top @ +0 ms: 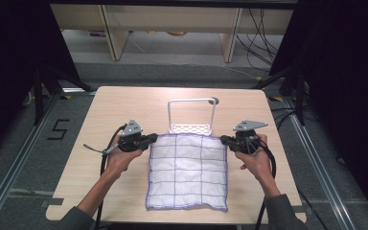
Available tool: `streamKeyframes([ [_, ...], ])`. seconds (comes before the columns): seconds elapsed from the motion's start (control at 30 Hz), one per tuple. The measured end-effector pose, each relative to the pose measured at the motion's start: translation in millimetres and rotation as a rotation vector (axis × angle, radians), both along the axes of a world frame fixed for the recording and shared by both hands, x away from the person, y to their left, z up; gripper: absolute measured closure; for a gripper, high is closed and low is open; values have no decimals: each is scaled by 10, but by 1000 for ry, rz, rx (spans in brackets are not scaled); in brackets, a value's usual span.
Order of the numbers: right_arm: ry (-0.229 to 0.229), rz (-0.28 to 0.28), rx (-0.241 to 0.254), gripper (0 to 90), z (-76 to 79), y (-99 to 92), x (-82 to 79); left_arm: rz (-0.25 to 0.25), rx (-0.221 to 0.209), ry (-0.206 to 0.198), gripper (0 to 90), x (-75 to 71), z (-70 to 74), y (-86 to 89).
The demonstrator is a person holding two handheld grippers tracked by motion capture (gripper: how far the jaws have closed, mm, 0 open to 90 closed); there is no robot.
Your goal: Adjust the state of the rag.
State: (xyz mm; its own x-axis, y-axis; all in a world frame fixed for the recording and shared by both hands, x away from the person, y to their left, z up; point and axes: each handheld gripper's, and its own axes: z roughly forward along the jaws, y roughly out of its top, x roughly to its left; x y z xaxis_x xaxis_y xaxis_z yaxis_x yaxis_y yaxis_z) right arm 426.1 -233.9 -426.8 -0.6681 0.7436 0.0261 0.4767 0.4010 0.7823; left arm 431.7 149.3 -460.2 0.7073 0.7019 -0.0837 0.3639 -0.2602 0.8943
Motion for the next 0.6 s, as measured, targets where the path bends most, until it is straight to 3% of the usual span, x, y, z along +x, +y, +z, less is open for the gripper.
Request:
streamKeyframes([
  [0.07,-8,6,25,864,57,8,-164,-15,13,-22,864,-139,39,19],
  [0.17,-24,24,27,864,72,3,-261,-23,17,-29,864,-247,54,44],
  [0.27,-47,53,21,864,38,-16,-429,-62,18,-48,864,-477,69,103],
  [0.4,-43,67,21,864,-12,-34,-561,-88,31,-48,863,-651,24,138],
  [0.47,-11,65,34,864,-40,-48,-710,-108,43,-43,862,-772,-20,159],
  [0.57,-32,72,21,864,-68,-77,-776,-112,48,-42,863,-830,-46,173],
  [0.6,-16,85,29,864,-98,-82,-833,-124,48,-39,862,-887,-76,175],
])
